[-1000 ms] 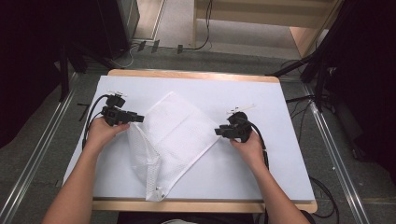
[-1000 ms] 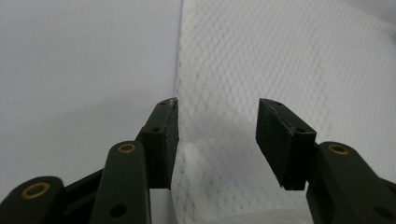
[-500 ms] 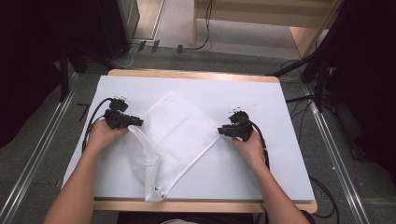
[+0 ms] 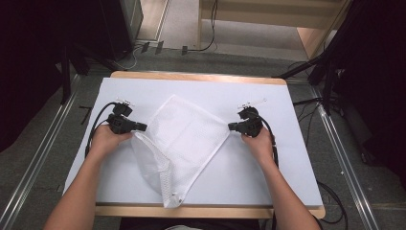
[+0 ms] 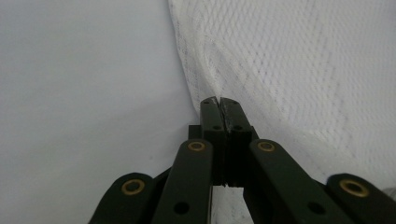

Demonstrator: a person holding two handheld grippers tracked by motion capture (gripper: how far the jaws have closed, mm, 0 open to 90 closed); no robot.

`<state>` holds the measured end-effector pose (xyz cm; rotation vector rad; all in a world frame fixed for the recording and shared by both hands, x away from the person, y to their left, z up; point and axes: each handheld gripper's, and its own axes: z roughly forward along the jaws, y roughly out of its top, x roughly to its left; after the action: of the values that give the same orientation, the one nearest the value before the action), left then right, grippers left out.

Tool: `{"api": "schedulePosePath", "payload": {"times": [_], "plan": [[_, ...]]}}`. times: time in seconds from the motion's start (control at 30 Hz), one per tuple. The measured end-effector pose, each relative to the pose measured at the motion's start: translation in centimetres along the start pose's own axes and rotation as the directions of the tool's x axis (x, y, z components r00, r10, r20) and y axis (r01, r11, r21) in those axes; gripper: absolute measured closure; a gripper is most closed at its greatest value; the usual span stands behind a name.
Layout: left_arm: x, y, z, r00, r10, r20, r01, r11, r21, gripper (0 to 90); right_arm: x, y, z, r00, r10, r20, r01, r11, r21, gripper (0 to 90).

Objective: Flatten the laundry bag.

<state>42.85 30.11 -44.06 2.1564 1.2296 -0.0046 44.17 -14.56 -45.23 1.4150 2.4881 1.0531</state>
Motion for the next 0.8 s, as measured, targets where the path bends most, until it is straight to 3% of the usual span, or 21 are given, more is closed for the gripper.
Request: {"api": "schedulePosePath", "payload": {"times": [0.3, 0.57, 0.63, 0.73, 0.8], "plan": [[-1.7, -0.3, 0.4, 0.9998, 0.007, 0.02, -0.006, 0.9998, -0.02, 90.0, -2.7, 2.1, 0.6, 0.9995, 0.026, 0.017, -0.025, 0.999, -0.028, 89.7], [-2.6, -1.4, 0.7, 0.9985, -0.017, 0.051, 0.017, 0.9998, -0.008, 90.0, -3.3, 3.6, 1.9, 0.9978, 0.017, 0.064, -0.014, 0.999, -0.045, 89.6], [-2.7, -1.7, 0.7, 0.9989, -0.021, 0.041, 0.021, 0.9998, -0.006, 89.7, -3.3, 3.7, 2.3, 0.9972, 0.018, 0.072, -0.014, 0.999, -0.05, 89.3], [-2.5, -1.8, 0.3, 0.999, -0.033, 0.031, 0.033, 0.9994, -0.008, 81.3, -3.1, 3.7, 2.5, 0.9978, 0.012, 0.065, -0.009, 0.998, -0.054, 83.0], [-2.6, -1.8, -0.3, 0.9992, -0.034, 0.022, 0.034, 0.9993, -0.013, 70.8, -2.7, 3.8, 2.1, 0.9982, 0.008, 0.059, -0.004, 0.998, -0.066, 78.4]]}}
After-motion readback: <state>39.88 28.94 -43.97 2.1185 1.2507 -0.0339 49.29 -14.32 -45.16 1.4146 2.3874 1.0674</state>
